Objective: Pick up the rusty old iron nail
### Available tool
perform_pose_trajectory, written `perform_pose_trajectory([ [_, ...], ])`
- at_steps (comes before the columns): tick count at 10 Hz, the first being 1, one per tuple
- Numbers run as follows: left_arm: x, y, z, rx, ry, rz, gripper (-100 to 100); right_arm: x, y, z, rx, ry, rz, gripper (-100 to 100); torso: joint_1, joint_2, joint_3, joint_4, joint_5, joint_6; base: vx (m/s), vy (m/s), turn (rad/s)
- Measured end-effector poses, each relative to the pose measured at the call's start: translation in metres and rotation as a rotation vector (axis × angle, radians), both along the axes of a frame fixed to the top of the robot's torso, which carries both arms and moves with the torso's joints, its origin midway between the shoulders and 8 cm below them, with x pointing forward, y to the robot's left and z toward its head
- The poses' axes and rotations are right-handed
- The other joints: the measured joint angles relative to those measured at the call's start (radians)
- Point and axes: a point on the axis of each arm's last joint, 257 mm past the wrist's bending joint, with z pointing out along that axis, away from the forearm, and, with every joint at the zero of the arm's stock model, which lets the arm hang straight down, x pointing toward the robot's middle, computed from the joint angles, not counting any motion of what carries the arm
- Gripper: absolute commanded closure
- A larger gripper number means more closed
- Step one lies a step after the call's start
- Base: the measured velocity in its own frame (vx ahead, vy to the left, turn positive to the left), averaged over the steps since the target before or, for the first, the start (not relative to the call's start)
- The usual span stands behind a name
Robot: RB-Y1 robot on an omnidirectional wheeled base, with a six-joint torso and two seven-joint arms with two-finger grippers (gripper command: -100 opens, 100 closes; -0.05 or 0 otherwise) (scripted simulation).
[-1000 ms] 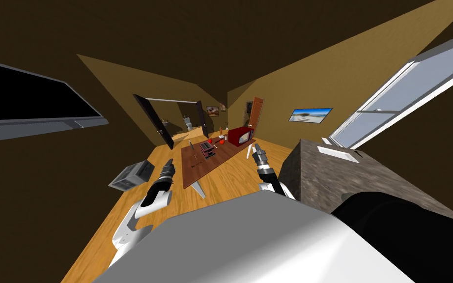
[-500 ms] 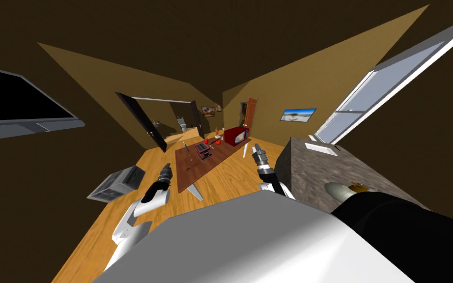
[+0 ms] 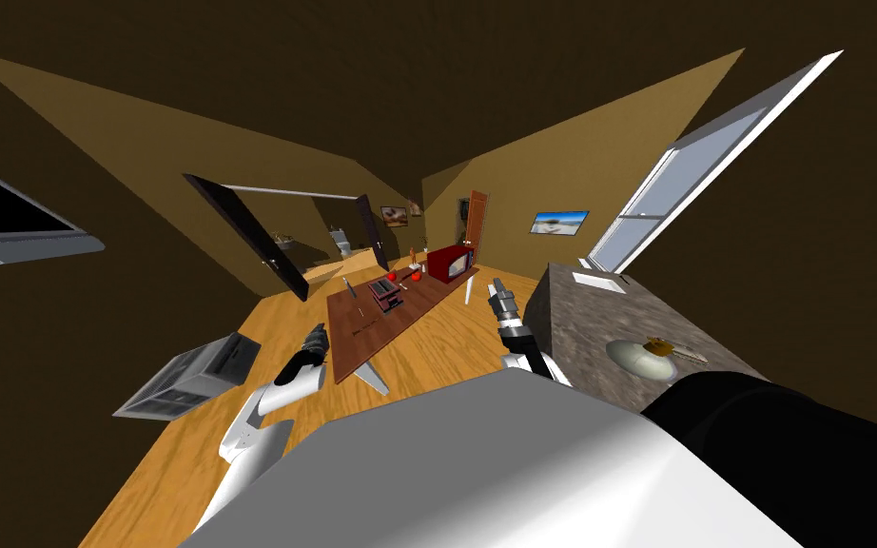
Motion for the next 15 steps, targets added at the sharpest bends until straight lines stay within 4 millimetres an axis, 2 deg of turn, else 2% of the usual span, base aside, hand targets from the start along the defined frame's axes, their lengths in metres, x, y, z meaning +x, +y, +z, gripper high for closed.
perform_pose_trajectory([
  [5,-0.019,0.036,-0.044,-0.078,0.123,0.113,-100,0.0,0.0,0.0,0.0,0.0,0.0,0,0.0,0.0,0.0,0.0,0.0,0.0,0.02,0.001,-0.129],
  [6,-0.02,0.048,-0.049,-0.095,0.141,0.143,-100,0.0,0.0,0.0,0.0,0.0,0.0,0,0.001,-0.002,-0.001,0.0,0.0,0.001,0.033,0.01,-0.113],
  [10,-0.045,0.079,-0.084,-0.18,0.246,0.259,-100,0.0,0.0,0.0,0.0,0.0,0.0,0,0.001,-0.002,-0.001,0.0,0.0,0.0,0.04,0.013,-0.149],
  [12,-0.056,0.082,-0.097,-0.211,0.289,0.296,-100,0.0,0.0,0.0,0.0,0.0,0.0,0,0.001,-0.001,0.0,0.0,0.0,0.0,0.022,0.012,-0.101],
  [15,-0.073,0.1,-0.111,-0.274,0.347,0.38,-100,0.0,0.0,0.0,0.0,0.0,0.0,0,0.002,-0.002,-0.001,0.0,0.0,0.0,0.043,0.026,-0.148],
])
